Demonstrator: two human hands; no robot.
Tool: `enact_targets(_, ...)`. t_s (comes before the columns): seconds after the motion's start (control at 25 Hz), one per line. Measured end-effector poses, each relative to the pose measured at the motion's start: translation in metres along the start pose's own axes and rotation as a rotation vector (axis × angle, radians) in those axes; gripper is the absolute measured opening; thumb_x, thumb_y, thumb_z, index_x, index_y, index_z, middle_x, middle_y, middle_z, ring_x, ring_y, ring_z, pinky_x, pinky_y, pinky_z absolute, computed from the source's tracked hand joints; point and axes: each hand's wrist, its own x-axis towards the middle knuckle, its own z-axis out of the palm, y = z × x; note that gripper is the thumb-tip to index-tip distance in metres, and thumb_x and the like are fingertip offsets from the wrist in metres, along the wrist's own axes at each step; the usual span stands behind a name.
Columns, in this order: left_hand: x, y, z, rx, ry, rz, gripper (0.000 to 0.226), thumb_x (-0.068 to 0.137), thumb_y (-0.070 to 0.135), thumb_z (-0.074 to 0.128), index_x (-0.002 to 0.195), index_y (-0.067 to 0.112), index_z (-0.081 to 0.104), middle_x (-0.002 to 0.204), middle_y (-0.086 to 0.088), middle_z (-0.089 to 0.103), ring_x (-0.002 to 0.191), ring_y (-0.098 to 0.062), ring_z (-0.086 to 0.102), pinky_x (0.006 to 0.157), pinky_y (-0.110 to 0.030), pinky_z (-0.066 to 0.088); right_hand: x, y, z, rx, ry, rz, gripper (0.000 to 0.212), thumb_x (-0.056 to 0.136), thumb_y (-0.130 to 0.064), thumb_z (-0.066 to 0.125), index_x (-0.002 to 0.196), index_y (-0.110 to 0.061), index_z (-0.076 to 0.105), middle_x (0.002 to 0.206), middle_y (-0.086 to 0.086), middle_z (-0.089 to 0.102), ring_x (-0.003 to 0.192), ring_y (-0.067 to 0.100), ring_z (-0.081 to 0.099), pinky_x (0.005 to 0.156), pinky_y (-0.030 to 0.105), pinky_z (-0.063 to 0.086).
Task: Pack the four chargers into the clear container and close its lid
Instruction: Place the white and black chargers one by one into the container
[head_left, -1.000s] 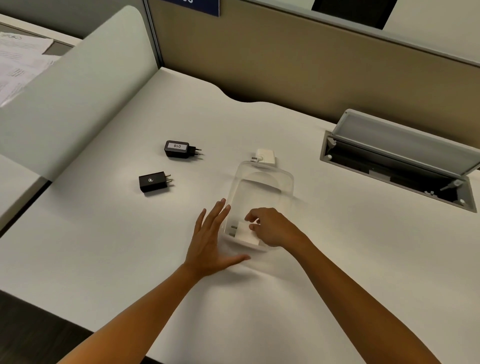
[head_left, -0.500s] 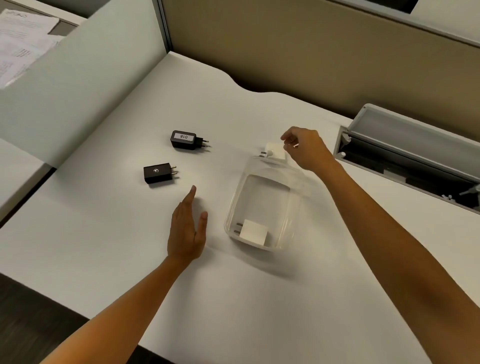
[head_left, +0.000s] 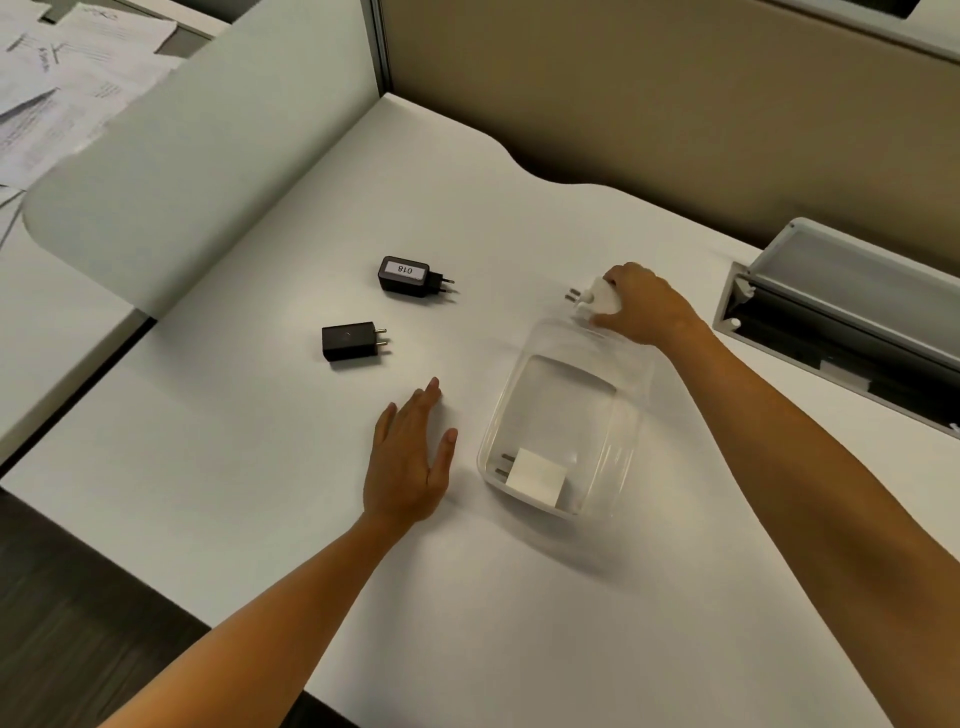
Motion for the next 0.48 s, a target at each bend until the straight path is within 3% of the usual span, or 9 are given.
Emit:
enact_targets(0.12,0.0,0.001,0.0,0.017,-0.003,-0.008,0.071,0.099,0.06,0.018,0.153,0.018,0.034,0.158,0.003,0.041,0.147,-0.016,0.036,0.124,-0.043,0.018,-0.03,-0.013,-0.028,0.17,0.18,0.032,0.06,0.079,-0.043,0.074,0.126,-0.013,0.051,0.124,0.008,0.057,0.095,0.017,0.05,0.079,0.03,0.042)
enact_targets(0.2,0.0,0.001,0.0,0.024,-0.004,-0.009,0.071,0.099,0.06,0.017,0.153,0.017,0.035,0.157,0.002,0.041,0.147,-0.016,0.036,0.124,-0.043,0.018,-0.061,-0.028,-0.044,0.189,0.205,0.016,0.06,0.078,-0.044,0.075,0.126,-0.017,0.051,0.123,0.004,0.057,0.095,0.015,0.049,0.079,0.029,0.042)
enact_targets(0.36,0.0,0.0,0.001,0.016,-0.002,-0.014,0.069,0.099,0.059,0.021,0.152,0.018,0.035,0.157,0.002,0.042,0.147,-0.016,0.036,0.125,-0.043,0.017,-0.123,-0.054,-0.035,0.091,0.084,-0.036,0.059,0.076,-0.05,0.072,0.122,-0.018,0.054,0.114,0.002,0.058,0.097,0.022,0.057,0.082,0.036,0.048)
enact_targets(0.48,-0.001,0.001,0.0,0.003,0.009,-0.001,0.07,0.098,0.06,0.025,0.152,0.016,0.036,0.158,0.001,0.041,0.147,-0.018,0.036,0.125,-0.044,0.018,-0.143,-0.068,0.002,0.099,-0.037,-0.009,0.062,0.078,-0.05,0.07,0.126,-0.015,0.053,0.119,0.003,0.058,0.103,0.023,0.058,0.084,0.035,0.049)
